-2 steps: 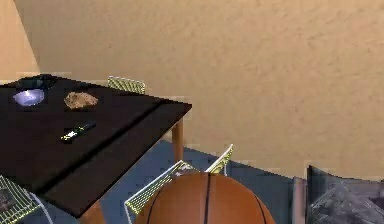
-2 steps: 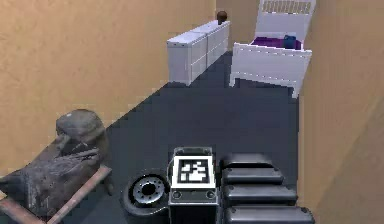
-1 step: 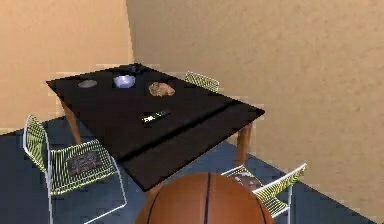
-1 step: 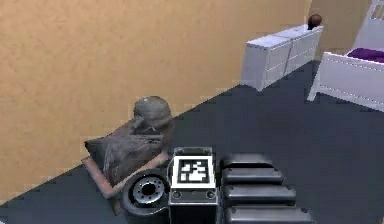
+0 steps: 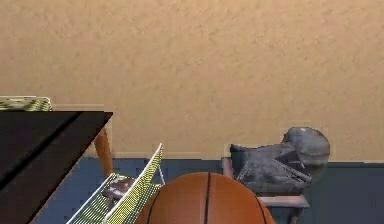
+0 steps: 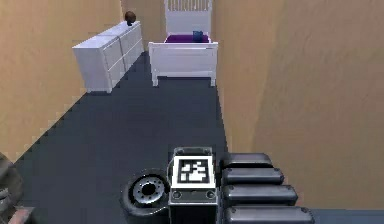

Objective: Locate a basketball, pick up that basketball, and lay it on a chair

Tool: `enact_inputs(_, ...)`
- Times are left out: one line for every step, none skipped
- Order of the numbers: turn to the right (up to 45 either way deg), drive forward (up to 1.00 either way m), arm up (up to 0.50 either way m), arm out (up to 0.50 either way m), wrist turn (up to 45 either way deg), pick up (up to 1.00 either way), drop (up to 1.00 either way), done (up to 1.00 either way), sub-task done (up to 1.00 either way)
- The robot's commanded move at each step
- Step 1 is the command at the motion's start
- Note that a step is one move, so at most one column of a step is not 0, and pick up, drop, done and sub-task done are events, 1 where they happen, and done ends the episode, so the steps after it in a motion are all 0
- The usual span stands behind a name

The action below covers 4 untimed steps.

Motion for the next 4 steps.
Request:
enact_inputs(21.0, 0.0, 0.0, 0.0, 0.0, 0.0, 0.0, 0.0, 0.0)
enact_inputs(-45.0, 0.0, 0.0, 0.0, 0.0, 0.0, 0.0, 0.0, 0.0)
enact_inputs(-15.0, 0.0, 0.0, 0.0, 0.0, 0.0, 0.0, 0.0, 0.0)
enact_inputs(45.0, 0.0, 0.0, 0.0, 0.0, 0.0, 0.0, 0.0, 0.0)
